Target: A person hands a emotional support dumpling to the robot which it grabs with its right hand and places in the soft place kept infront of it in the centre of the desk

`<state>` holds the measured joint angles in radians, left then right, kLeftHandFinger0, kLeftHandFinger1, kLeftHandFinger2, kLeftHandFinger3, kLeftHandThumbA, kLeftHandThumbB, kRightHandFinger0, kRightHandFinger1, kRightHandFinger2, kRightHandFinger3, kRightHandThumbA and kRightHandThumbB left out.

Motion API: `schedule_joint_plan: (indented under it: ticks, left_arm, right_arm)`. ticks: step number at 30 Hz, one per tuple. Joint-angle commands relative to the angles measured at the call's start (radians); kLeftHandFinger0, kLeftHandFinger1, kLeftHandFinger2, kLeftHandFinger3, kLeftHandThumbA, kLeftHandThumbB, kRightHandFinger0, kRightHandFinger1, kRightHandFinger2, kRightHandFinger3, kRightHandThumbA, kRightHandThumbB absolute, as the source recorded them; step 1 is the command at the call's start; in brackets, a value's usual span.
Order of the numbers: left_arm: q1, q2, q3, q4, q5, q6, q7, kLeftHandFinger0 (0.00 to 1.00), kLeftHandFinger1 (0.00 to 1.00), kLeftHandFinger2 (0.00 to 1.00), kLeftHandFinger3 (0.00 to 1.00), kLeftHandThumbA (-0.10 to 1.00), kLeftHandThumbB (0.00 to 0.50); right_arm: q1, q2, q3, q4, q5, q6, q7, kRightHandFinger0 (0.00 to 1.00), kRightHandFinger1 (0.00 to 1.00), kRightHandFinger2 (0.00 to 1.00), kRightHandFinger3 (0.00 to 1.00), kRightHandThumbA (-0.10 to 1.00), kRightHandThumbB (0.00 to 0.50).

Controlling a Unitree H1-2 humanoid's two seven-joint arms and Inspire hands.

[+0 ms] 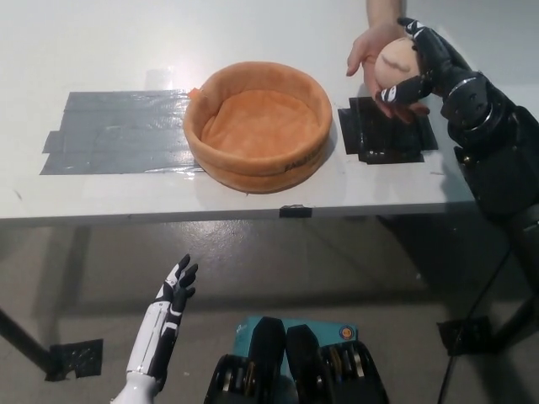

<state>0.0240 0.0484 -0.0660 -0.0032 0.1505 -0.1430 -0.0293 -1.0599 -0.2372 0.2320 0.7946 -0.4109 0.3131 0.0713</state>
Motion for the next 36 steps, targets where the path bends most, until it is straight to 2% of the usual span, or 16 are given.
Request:
schedule_joint_plan:
  ticks: [1,2,4,7,8,12,13,16,19,21,23,26,27,28,31,36]
  left_arm:
    - [-0.013,0.006,-0.008,-0.030,0.011,-0.014,0.001,1.00,1.00,1.00,1.00,1.00,0.127]
    - [-0.014,0.007,-0.008,-0.031,0.015,-0.014,0.001,1.00,1.00,1.00,1.00,1.00,0.122]
    - [-0.014,0.007,-0.009,-0.035,0.017,-0.011,0.002,1.00,1.00,1.00,1.00,1.00,0.129]
    - [-0.017,0.008,-0.012,-0.030,0.021,-0.013,0.002,1.00,1.00,1.00,1.00,1.00,0.137]
    - [-0.017,0.008,-0.011,-0.030,0.019,-0.011,0.001,1.00,1.00,1.00,1.00,1.00,0.132]
    - [-0.020,0.010,-0.011,-0.028,0.017,-0.013,0.000,1.00,1.00,1.00,1.00,1.00,0.126]
    - [-0.019,0.009,-0.011,-0.030,0.016,-0.013,0.000,1.00,1.00,1.00,1.00,1.00,0.119]
    - [-0.020,0.009,-0.011,-0.025,0.010,-0.021,-0.002,1.00,1.00,1.00,1.00,1.00,0.119]
    - [-0.020,0.008,-0.010,-0.023,0.007,-0.023,-0.002,1.00,1.00,1.00,1.00,1.00,0.108]
    - [-0.020,0.009,-0.011,-0.024,0.007,-0.021,-0.003,1.00,1.00,1.00,1.00,1.00,0.098]
    - [-0.020,0.009,-0.010,-0.023,0.008,-0.021,-0.002,1.00,1.00,1.00,1.00,1.00,0.099]
    - [-0.020,0.008,-0.011,-0.023,0.007,-0.026,-0.002,1.00,1.00,1.00,1.00,1.00,0.095]
    - [-0.021,0.010,-0.011,-0.019,0.008,-0.029,-0.002,1.00,1.00,1.00,1.00,1.00,0.094]
    - [-0.021,0.010,-0.011,-0.019,0.010,-0.028,-0.002,1.00,1.00,1.00,1.00,1.00,0.093]
    - [-0.020,0.009,-0.011,-0.025,0.011,-0.021,-0.001,1.00,1.00,1.00,1.00,1.00,0.096]
    - [-0.026,0.009,-0.011,-0.024,0.006,-0.011,-0.006,1.00,1.00,1.00,1.00,1.00,0.100]
  right_arm:
    - [-0.071,0.013,-0.042,0.023,-0.001,-0.085,-0.163,0.08,0.27,0.47,0.58,-0.04,0.209]
    - [-0.068,0.016,-0.044,0.029,-0.006,-0.114,-0.192,0.00,0.12,0.36,0.44,-0.10,0.202]
    - [-0.059,0.017,-0.049,0.031,-0.002,-0.156,-0.209,0.00,0.18,0.55,0.48,-0.10,0.202]
    - [-0.048,0.013,-0.048,0.021,-0.002,-0.164,-0.207,0.00,0.39,0.89,0.84,-0.10,0.204]
    - [-0.046,0.012,-0.047,0.023,-0.003,-0.173,-0.212,0.00,0.42,0.93,0.88,-0.10,0.207]
    - [-0.038,0.008,-0.049,0.030,0.003,-0.198,-0.223,0.00,0.47,0.96,0.96,-0.10,0.199]
    - [-0.039,0.008,-0.050,0.030,0.003,-0.196,-0.224,0.02,0.51,0.99,0.99,-0.10,0.192]
    - [-0.037,0.004,-0.049,0.014,-0.003,-0.191,-0.231,0.05,0.56,1.00,1.00,-0.10,0.187]
    - [-0.038,0.001,-0.049,0.008,-0.008,-0.209,-0.252,0.00,0.54,0.97,1.00,-0.10,0.182]
    - [-0.037,0.000,-0.047,-0.017,-0.023,-0.241,-0.290,0.00,0.50,0.88,0.96,-0.10,0.190]
    - [-0.042,0.003,-0.050,-0.054,-0.025,-0.214,-0.287,0.04,0.55,0.92,0.96,-0.10,0.181]
    - [-0.051,0.013,-0.062,-0.092,-0.016,-0.235,-0.306,0.00,0.51,0.90,0.98,-0.10,0.156]
    - [-0.059,0.021,-0.066,-0.108,-0.019,-0.230,-0.321,0.00,0.45,0.87,0.90,-0.10,0.143]
    - [-0.062,0.025,-0.066,-0.120,-0.021,-0.223,-0.322,0.00,0.43,0.86,0.88,-0.10,0.157]
    - [-0.084,0.045,-0.063,-0.159,-0.024,-0.222,-0.327,0.04,0.47,0.89,0.90,-0.10,0.211]
    - [-0.119,0.083,-0.042,-0.161,-0.042,-0.238,-0.347,0.00,0.45,0.91,0.95,-0.10,0.186]
